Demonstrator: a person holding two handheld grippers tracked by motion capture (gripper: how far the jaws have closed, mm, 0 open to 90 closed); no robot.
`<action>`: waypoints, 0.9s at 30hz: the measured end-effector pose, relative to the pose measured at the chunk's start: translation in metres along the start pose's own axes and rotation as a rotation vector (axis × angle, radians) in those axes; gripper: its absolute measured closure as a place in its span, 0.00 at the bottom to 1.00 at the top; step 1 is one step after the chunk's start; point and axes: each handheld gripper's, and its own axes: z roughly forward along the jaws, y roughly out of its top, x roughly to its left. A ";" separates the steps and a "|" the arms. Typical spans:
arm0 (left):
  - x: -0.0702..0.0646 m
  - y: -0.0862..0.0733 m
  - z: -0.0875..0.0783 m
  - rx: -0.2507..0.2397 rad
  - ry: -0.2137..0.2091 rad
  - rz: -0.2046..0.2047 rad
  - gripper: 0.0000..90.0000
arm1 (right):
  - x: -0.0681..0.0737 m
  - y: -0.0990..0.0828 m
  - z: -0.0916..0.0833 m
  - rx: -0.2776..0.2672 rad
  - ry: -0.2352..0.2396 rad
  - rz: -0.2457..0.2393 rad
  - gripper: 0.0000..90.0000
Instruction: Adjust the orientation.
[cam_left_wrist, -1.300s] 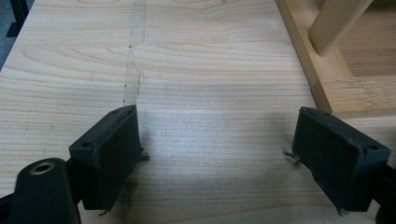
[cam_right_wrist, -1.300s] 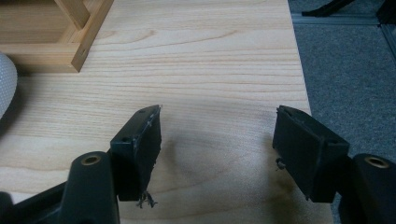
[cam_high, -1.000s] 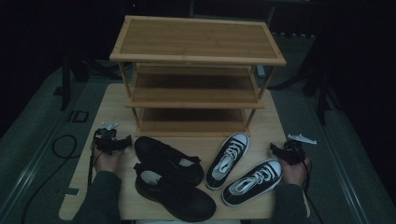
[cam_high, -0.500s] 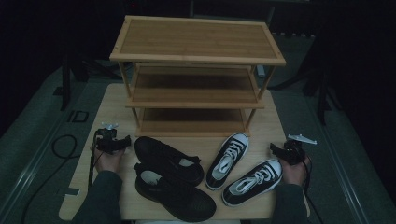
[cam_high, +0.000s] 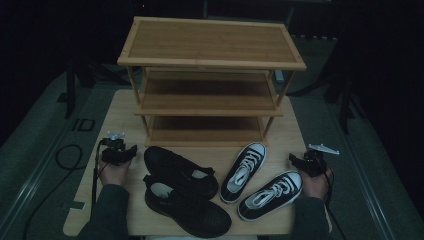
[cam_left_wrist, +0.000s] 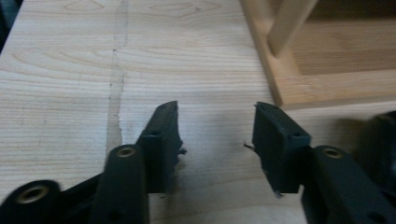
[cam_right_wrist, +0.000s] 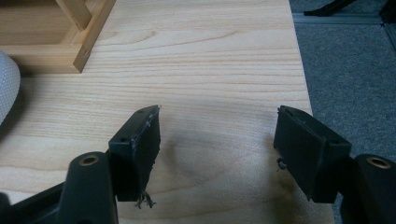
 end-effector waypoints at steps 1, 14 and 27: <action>0.000 0.000 0.000 0.000 0.000 0.000 0.62 | 0.000 0.000 0.000 0.000 0.000 0.000 0.35; -0.004 0.001 -0.021 -0.010 -0.076 0.040 0.73 | 0.000 0.000 0.000 -0.001 0.002 0.001 0.35; -0.019 -0.005 -0.038 -0.019 -0.118 0.095 0.78 | 0.000 0.000 0.000 0.000 0.003 0.001 0.35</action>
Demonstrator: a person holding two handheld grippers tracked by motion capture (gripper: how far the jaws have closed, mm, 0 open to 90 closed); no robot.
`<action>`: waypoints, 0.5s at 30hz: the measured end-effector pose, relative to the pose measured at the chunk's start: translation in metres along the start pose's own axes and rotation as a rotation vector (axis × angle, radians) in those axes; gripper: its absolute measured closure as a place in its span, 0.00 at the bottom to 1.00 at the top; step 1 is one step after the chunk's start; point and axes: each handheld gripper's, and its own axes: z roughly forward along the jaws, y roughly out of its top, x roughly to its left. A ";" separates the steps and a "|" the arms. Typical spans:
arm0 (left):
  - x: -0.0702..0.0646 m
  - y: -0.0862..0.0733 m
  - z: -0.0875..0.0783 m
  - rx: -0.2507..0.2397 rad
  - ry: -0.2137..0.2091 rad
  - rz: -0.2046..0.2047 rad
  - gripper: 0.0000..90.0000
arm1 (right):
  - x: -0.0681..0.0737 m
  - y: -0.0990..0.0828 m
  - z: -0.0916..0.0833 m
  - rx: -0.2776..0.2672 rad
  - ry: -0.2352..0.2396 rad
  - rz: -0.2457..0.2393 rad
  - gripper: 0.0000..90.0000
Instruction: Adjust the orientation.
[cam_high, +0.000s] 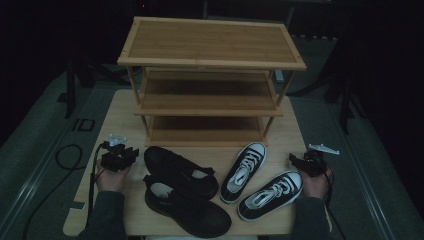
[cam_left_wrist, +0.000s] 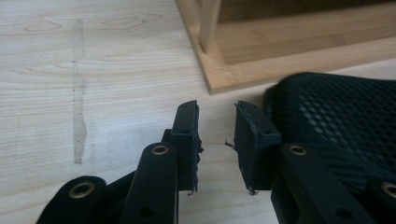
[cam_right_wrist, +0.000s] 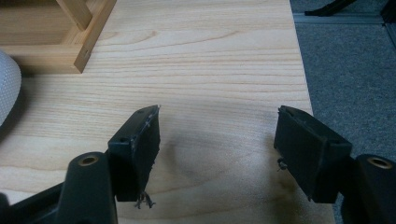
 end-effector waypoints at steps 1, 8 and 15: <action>-0.002 -0.001 -0.001 0.000 -0.002 0.006 0.78 | 0.000 0.000 0.000 0.000 0.000 0.000 0.35; -0.012 -0.005 -0.009 -0.002 -0.019 0.040 0.81 | 0.000 0.000 0.000 0.000 0.000 0.001 0.35; -0.021 -0.011 -0.011 0.022 -0.037 0.084 0.93 | 0.000 0.000 0.000 0.000 0.000 0.001 0.35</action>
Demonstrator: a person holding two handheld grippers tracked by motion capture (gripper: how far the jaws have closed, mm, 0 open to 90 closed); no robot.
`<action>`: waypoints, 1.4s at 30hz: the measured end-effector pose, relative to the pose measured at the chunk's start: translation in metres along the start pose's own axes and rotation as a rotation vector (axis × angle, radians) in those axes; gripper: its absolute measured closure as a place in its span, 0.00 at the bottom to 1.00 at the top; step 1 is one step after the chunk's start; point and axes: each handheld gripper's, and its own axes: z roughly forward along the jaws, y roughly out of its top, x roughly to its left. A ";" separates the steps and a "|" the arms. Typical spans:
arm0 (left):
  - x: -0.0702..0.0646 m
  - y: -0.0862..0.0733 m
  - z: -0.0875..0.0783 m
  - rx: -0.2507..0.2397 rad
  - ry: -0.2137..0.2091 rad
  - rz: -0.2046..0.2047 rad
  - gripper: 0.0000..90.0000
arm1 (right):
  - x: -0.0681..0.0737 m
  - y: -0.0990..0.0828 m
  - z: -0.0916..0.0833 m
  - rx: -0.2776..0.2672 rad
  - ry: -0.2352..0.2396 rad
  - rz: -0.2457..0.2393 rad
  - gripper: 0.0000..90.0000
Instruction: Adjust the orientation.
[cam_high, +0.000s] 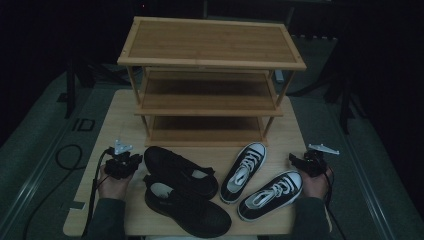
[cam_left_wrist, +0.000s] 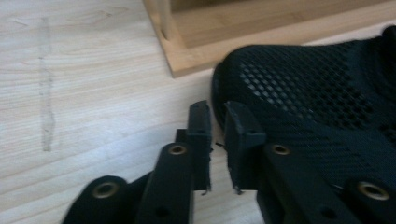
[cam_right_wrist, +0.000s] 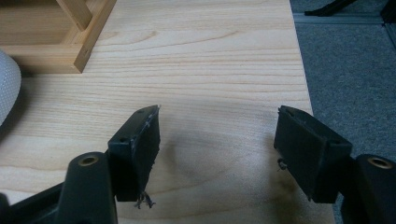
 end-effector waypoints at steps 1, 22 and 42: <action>-0.001 -0.001 0.000 0.005 -0.003 0.004 0.98 | 0.000 0.000 0.000 0.000 0.000 0.000 0.35; -0.009 -0.014 0.011 0.077 -0.019 0.021 1.00 | 0.000 0.000 0.000 0.000 0.001 0.000 0.35; -0.018 -0.013 0.021 0.125 0.001 0.049 1.00 | 0.000 0.000 0.000 -0.001 0.001 0.002 0.35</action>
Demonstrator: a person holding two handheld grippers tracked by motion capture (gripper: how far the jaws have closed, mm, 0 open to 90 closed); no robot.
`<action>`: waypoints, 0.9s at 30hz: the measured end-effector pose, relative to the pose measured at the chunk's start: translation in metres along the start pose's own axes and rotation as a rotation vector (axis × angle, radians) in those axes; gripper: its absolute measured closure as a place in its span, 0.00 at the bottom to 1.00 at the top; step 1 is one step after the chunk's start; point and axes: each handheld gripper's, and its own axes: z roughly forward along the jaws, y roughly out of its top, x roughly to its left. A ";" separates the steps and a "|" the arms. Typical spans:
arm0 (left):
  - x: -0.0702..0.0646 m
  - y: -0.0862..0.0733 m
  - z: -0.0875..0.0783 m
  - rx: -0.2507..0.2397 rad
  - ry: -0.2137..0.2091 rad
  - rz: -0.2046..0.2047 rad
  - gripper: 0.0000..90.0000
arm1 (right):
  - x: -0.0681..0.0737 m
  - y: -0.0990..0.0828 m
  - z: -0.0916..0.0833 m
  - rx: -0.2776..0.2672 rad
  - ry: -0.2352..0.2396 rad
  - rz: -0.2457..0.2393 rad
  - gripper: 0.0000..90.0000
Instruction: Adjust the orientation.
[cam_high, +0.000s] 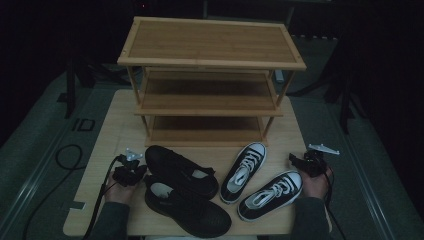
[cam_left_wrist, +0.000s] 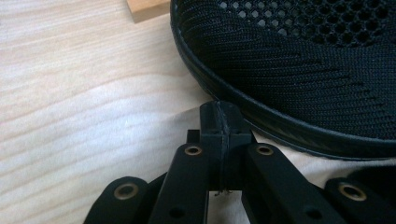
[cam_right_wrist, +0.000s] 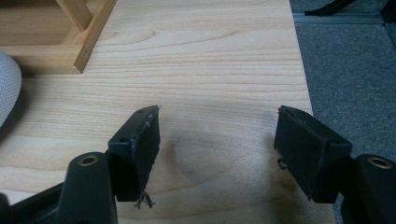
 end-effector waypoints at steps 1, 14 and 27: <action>0.000 0.002 0.002 -0.001 0.001 0.006 1.00 | 0.000 0.000 0.000 0.000 0.000 0.000 0.35; 0.002 0.027 0.026 0.014 -0.007 0.046 1.00 | 0.000 0.000 0.000 0.000 0.000 -0.001 0.35; -0.008 0.062 0.045 0.017 -0.021 0.124 1.00 | 0.000 0.000 0.000 0.000 0.000 -0.002 0.35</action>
